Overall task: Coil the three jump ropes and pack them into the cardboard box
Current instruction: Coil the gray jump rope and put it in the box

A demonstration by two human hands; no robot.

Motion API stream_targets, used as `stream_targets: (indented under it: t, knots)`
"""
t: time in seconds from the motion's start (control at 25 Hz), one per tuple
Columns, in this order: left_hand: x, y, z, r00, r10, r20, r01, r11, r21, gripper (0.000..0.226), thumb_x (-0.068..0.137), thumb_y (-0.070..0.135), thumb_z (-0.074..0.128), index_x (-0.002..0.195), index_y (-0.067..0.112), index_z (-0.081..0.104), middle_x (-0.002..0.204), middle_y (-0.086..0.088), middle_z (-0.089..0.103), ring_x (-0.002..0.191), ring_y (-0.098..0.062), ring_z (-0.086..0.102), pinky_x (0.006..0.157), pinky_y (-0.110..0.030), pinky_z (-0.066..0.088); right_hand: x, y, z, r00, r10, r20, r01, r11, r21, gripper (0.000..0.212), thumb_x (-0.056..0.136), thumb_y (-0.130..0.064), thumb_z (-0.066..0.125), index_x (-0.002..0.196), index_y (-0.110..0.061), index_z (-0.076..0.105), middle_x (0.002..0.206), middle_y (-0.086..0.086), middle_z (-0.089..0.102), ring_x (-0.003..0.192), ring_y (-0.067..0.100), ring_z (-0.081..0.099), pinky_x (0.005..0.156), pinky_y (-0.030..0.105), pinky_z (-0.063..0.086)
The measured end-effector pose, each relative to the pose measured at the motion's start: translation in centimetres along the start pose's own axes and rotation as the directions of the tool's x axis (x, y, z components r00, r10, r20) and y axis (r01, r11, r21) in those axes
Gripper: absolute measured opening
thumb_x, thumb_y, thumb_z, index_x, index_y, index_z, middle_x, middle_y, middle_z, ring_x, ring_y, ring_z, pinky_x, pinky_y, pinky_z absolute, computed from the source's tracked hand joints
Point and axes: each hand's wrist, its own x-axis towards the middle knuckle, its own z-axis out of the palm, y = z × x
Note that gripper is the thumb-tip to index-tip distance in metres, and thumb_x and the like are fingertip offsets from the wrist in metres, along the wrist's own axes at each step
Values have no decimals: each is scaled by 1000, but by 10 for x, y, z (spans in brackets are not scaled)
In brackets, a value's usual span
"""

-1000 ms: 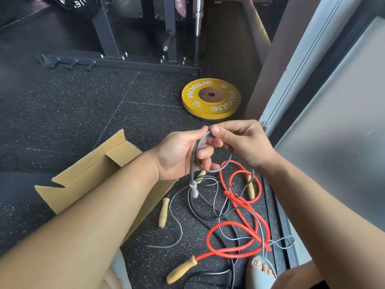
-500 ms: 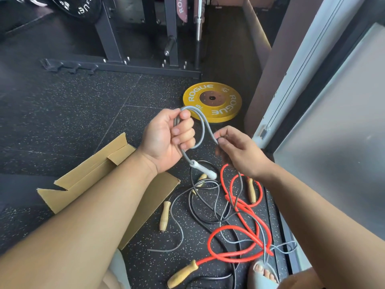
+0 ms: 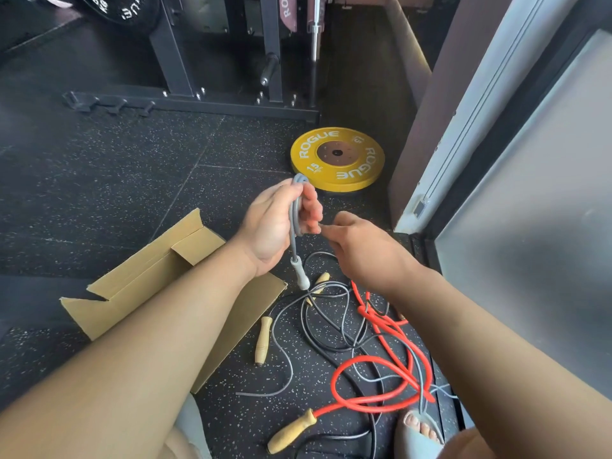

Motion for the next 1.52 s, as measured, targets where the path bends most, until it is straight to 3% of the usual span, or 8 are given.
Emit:
stream_targets:
  t: [0.4, 0.64, 0.88, 1.0, 1.12, 1.28, 1.44, 1.52]
  knots:
    - [-4, -8, 1, 997, 81, -8, -74, 946, 317, 29, 109, 14, 29, 99, 4, 55, 81, -11, 65, 77, -16, 65, 83, -34, 55, -1, -18, -9, 996, -78, -45, 80, 995, 61, 13, 94, -22, 66, 101, -20, 76, 92, 2, 74, 88, 28, 68, 74, 44, 56]
    - [-4, -14, 3, 997, -21, -68, 40, 956, 290, 31, 108, 18, 34, 97, 9, 61, 77, -2, 59, 67, -8, 54, 58, -20, 43, -3, -31, -3, 932, -257, -257, 302, 941, 154, 8, 94, -18, 69, 93, -13, 75, 91, 5, 56, 78, 29, 61, 60, 47, 54]
    - [-10, -15, 13, 983, -184, 19, 181, 976, 122, 26, 105, 10, 38, 113, 6, 62, 97, -3, 66, 89, -8, 62, 75, -21, 52, -8, -34, -20, 832, -307, -463, 351, 936, 10, 16, 88, -12, 77, 78, -10, 64, 79, 0, 58, 69, 23, 53, 58, 40, 50]
    - [-16, -15, 21, 965, -260, 38, 243, 938, 249, 28, 104, 4, 30, 90, 2, 53, 53, 0, 58, 46, -14, 55, 43, -26, 43, -10, -27, -25, 854, -307, -421, 380, 920, 99, 25, 85, -29, 81, 83, -15, 61, 86, -6, 51, 68, 19, 54, 55, 39, 50]
    - [-18, -14, 27, 921, -335, 201, 270, 918, 292, 36, 105, 20, 20, 80, 9, 43, 44, 2, 35, 41, -15, 27, 46, -31, 24, -9, -15, -34, 890, -198, -411, 299, 933, 198, 41, 75, -45, 85, 85, -21, 52, 90, -15, 37, 68, 14, 45, 54, 35, 46]
    - [-18, -8, 29, 847, -456, 271, 397, 884, 246, 45, 101, 31, 23, 68, 11, 48, 44, 5, 21, 36, -9, 13, 42, -25, 20, -7, 4, -37, 946, -44, -322, 157, 929, 334, 46, 74, -49, 84, 80, -14, 56, 78, -6, 53, 66, 9, 48, 59, 27, 40]
    - [-16, -1, 20, 809, -489, 326, 501, 864, 54, 40, 100, 35, 27, 64, 21, 37, 40, 10, 20, 31, -5, 14, 38, -24, 18, -16, 12, -39, 999, 27, 18, -32, 667, 745, 44, 91, -55, 58, 86, -13, 68, 76, -12, 71, 72, -1, 61, 71, 16, 48]
    - [-14, 5, 15, 822, -462, 333, 506, 861, -53, 44, 100, 36, 28, 59, 23, 37, 38, 10, 20, 32, -6, 11, 37, -22, 21, -17, 11, -36, 990, -18, 140, -117, 454, 883, 40, 95, -47, 53, 96, -12, 73, 87, -3, 75, 83, 15, 68, 82, 29, 56]
